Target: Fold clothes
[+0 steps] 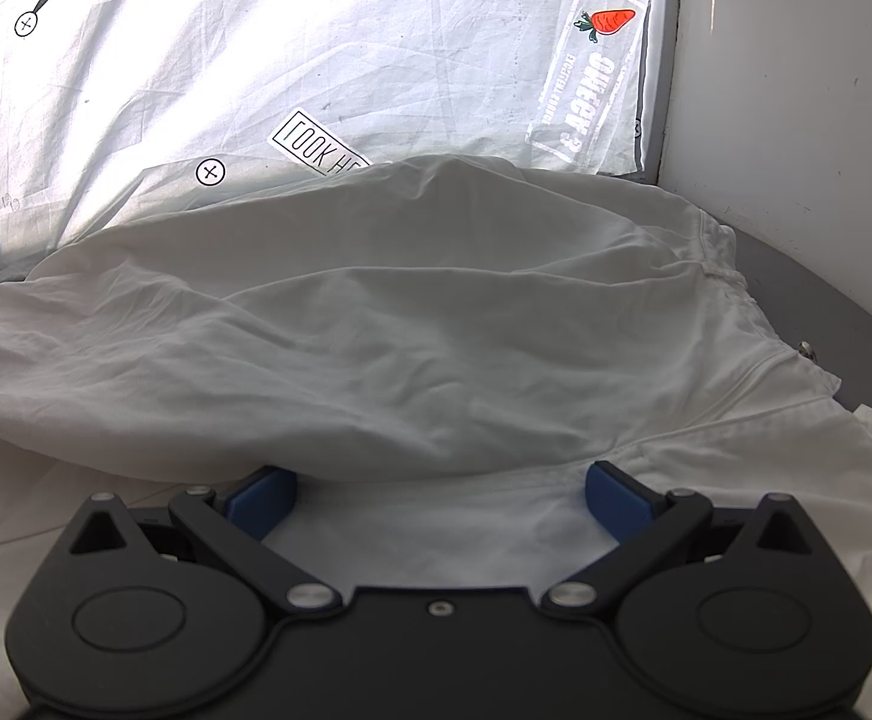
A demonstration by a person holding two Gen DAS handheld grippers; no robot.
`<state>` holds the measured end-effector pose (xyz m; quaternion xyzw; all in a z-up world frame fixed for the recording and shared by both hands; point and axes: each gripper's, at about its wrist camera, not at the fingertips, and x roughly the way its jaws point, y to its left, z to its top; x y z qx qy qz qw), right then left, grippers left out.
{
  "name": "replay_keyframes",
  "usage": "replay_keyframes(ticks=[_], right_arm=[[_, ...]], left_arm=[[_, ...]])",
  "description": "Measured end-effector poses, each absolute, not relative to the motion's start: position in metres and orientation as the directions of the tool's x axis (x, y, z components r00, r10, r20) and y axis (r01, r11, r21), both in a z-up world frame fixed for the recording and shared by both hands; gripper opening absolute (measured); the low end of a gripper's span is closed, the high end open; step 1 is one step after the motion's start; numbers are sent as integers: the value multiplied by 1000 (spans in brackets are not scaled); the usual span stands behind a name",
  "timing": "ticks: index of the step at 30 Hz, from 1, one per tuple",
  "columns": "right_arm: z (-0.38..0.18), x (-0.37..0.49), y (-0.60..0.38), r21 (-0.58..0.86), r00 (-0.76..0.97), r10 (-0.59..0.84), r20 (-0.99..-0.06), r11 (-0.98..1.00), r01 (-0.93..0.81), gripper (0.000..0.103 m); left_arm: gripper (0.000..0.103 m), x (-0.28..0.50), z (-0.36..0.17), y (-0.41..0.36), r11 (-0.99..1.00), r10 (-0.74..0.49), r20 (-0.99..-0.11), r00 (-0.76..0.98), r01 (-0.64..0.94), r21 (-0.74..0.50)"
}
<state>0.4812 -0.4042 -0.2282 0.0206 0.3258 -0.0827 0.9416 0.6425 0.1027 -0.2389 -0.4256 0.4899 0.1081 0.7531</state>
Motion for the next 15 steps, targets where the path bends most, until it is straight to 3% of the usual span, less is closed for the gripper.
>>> replay_keyframes(ticks=[2, 3, 9, 15], right_arm=[[-228, 481, -404, -15, 774, -143, -617, 985, 170, 103], [-228, 481, -404, -15, 774, -143, -617, 985, 170, 103], [-228, 482, -404, -15, 774, -143, -617, 985, 170, 103], [-229, 482, -404, -15, 774, -143, -617, 985, 171, 103]], left_arm=[[21, 638, -245, 103, 608, -245, -840, 485, -598, -523], [1, 635, -247, 103, 601, -242, -839, 487, -604, -524], [1, 609, -230, 107, 597, -196, -777, 599, -555, -579], [1, 602, -163, 107, 662, -154, -677, 720, -434, -612]])
